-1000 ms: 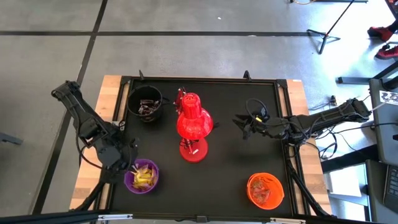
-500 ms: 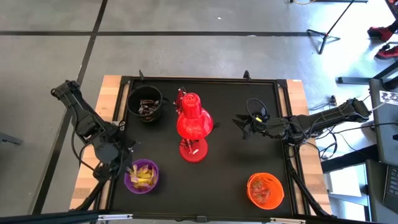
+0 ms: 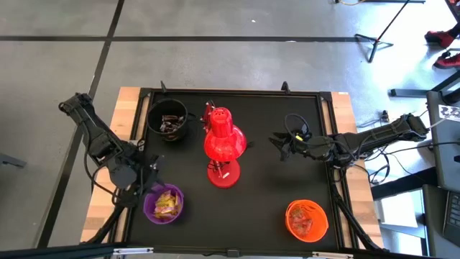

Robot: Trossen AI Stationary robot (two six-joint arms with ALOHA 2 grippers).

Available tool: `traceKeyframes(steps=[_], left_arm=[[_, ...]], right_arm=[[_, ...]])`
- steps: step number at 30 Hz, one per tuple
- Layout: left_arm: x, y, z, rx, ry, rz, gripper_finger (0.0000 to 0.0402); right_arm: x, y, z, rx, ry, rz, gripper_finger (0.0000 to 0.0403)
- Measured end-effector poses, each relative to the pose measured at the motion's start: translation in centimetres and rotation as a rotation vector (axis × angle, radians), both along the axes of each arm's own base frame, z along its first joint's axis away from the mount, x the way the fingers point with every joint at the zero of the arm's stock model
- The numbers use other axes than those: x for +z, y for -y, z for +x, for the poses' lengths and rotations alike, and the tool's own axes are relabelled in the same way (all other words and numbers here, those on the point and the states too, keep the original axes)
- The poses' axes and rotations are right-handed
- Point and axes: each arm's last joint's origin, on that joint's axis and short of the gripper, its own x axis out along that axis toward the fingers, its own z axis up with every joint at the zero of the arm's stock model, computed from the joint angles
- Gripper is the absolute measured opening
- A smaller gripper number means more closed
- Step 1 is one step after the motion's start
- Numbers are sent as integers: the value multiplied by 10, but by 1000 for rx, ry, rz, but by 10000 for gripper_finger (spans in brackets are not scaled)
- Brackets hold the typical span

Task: Organize candy in baskets
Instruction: Return to Home Position

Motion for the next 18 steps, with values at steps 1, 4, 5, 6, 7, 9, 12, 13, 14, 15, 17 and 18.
traceKeyframes(steps=[1, 4, 5, 6, 7, 9, 12, 13, 14, 15, 17, 18], left_arm=[[0, 0, 0, -17, 16, 26, 115], [0, -1, 1, -55, 47, 82, 115], [0, -1, 1, -58, 50, 88, 115], [0, -1, 1, -56, 52, 90, 115], [0, -1, 1, -49, 60, 94, 115], [2, -1, 3, -11, 103, 105, 115], [6, 0, 6, 60, 158, 89, 113], [7, 0, 7, 69, 170, 92, 113], [7, 0, 7, 66, 179, 99, 113], [7, 0, 7, 57, 187, 106, 113], [7, -1, 8, 51, 190, 116, 113], [7, -2, 9, 57, 189, 117, 113]], right_arm=[[0, 0, 0, -5, 1, -2, 182], [0, 1, 0, -23, 2, -8, 182], [0, 1, 0, -23, 2, -8, 182], [0, 1, 0, -23, 2, -8, 182], [0, 1, 0, -23, 2, -8, 182], [0, 1, 0, -23, 2, -8, 182], [0, 0, 0, -10, 0, -4, 182], [0, 0, 0, 5, -1, 1, 182], [0, -1, 0, 19, -3, 6, 182], [0, -1, 0, 31, -5, 10, 182], [-1, -1, 1, 41, -10, 13, 182], [-2, -2, 1, 44, -13, 13, 182]])
